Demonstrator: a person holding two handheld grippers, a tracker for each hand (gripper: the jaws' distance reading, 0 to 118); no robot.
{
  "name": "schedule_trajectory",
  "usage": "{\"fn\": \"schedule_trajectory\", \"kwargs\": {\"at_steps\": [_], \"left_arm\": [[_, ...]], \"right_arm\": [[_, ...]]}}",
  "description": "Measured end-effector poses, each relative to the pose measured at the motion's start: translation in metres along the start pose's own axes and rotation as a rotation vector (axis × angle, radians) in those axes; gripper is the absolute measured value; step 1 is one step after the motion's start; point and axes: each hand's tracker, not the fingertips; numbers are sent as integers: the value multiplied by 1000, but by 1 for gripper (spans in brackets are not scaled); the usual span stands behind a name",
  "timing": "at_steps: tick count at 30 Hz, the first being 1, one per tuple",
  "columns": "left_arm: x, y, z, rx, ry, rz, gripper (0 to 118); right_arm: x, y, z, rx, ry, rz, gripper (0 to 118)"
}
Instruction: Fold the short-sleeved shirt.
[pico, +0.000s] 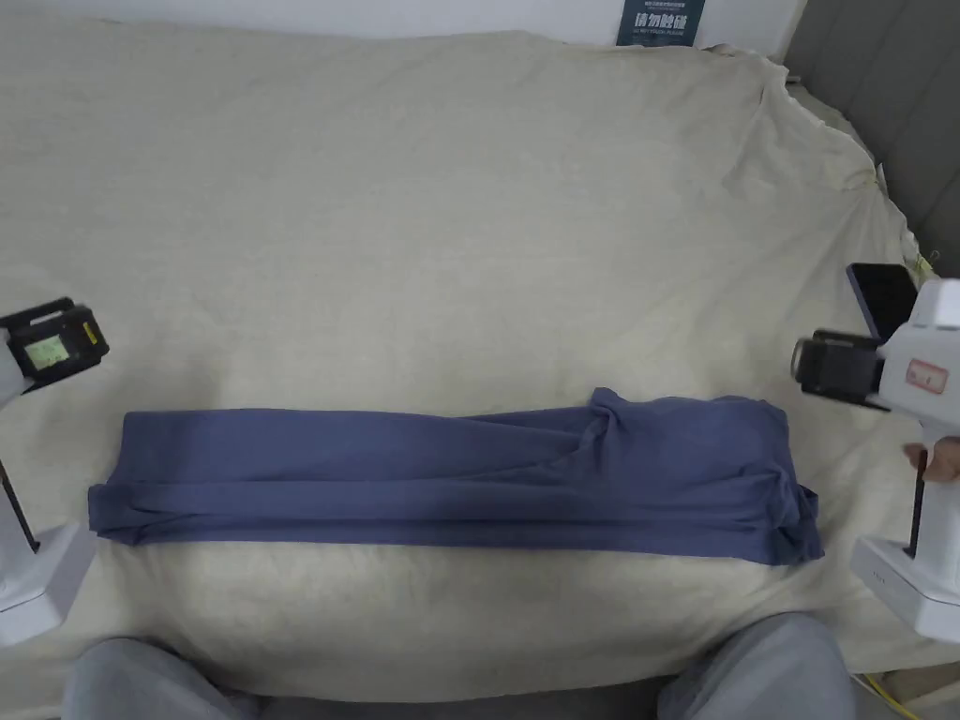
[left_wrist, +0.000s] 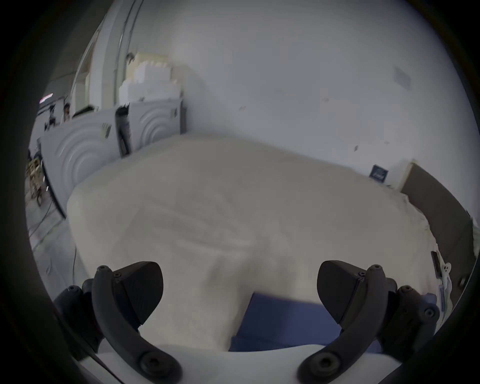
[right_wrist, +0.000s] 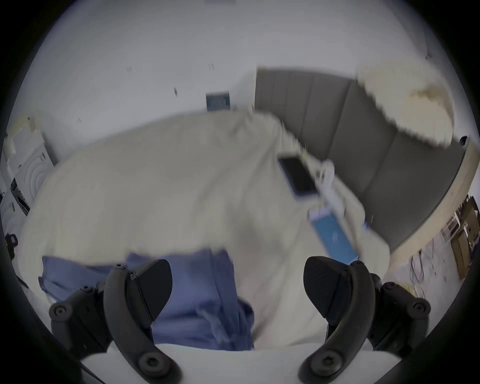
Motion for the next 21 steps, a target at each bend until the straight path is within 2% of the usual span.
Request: {"fn": "schedule_trajectory", "kwargs": {"at_steps": [4,8,9,10,11,12,13,14,15,16,17,21], "left_arm": [[33,4,21,159,-11,-141,118],[63,-9,37,249,-113,-220,113],[68,-13,39,269,-120,-236,108],[72,-18,41,285,-136,-246,94],[76,-20,43,285,-145,-240,75],[79,-21,44,281,-158,-232,47],[80,-22,45,279,-174,-217,33],[80,-24,44,281,-182,-203,23],[81,-25,45,283,-193,-197,8],[82,-26,46,289,-200,-196,0],[84,-26,48,291,-197,-199,0],[84,-28,47,267,-220,-203,0]], "right_arm": [[-22,15,36,288,47,22,113],[-46,7,53,411,87,27,113],[-51,3,56,421,97,30,113],[-56,-1,58,427,112,35,111],[-60,-4,60,432,120,46,105],[-64,-8,59,437,133,51,86],[-67,-10,60,436,132,50,61],[-70,-12,61,429,132,48,31],[-72,-15,60,425,132,37,1],[-72,-18,60,434,141,12,1],[-71,-19,61,440,182,-2,0],[-77,-23,60,429,168,17,0]]}}
